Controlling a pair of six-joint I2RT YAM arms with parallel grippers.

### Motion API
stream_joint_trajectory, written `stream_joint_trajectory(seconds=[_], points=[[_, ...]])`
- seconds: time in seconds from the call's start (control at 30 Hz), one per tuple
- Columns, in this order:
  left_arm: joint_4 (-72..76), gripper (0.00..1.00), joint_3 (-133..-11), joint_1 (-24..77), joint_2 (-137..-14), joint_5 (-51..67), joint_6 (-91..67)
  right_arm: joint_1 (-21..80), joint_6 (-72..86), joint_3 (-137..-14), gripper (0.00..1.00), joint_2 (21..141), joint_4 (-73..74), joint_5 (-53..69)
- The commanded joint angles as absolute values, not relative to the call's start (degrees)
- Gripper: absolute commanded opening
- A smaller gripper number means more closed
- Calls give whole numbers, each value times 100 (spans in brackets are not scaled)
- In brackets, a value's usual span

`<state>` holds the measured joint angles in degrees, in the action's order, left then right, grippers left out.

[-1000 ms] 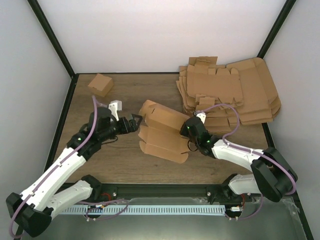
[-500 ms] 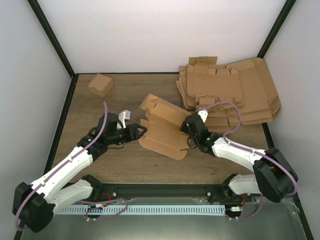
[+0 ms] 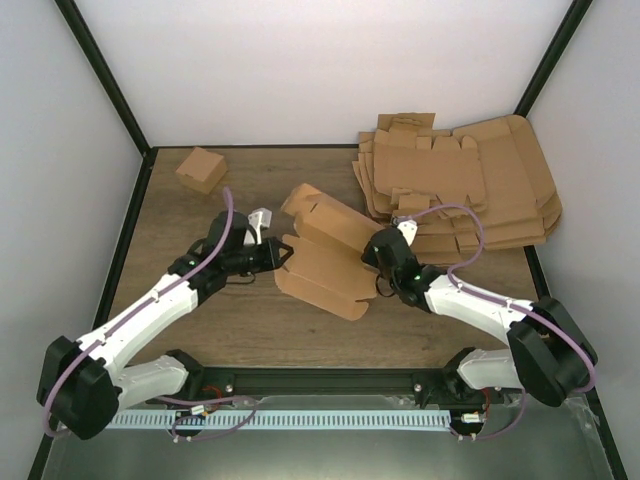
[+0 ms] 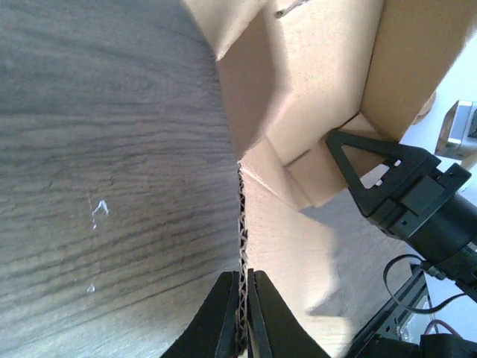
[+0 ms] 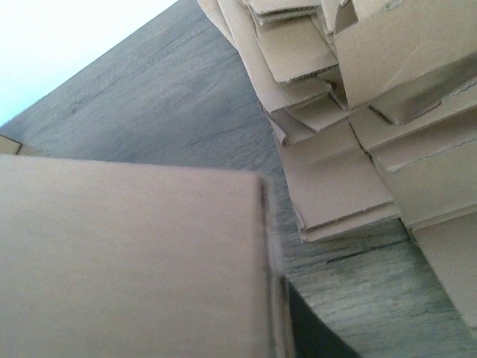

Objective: Fold the paper box

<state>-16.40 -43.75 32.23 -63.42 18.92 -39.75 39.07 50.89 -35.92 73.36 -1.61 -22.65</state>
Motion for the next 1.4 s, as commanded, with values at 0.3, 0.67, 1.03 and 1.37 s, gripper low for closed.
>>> stream_joint_trajectory(seconds=[0.3, 0.67, 1.03, 1.37], points=[[-3197, 4, -6112, 3215, -7116, 1222, -1843, 3913, 4572, -3143, 97, 6958, -799, -833], [-4984, 4, -7388, 3217, -7856, 745, -650, 3911, 3096, -2834, 100, 6250, -607, -25], [-4944, 7, -7150, 3221, -7784, 968, -362, 3911, 2554, -2973, 100, 6155, -829, 969], [-4372, 13, -6497, 3232, -7541, 927, -61, 3906, 2458, -4057, 100, 5843, 205, 518]])
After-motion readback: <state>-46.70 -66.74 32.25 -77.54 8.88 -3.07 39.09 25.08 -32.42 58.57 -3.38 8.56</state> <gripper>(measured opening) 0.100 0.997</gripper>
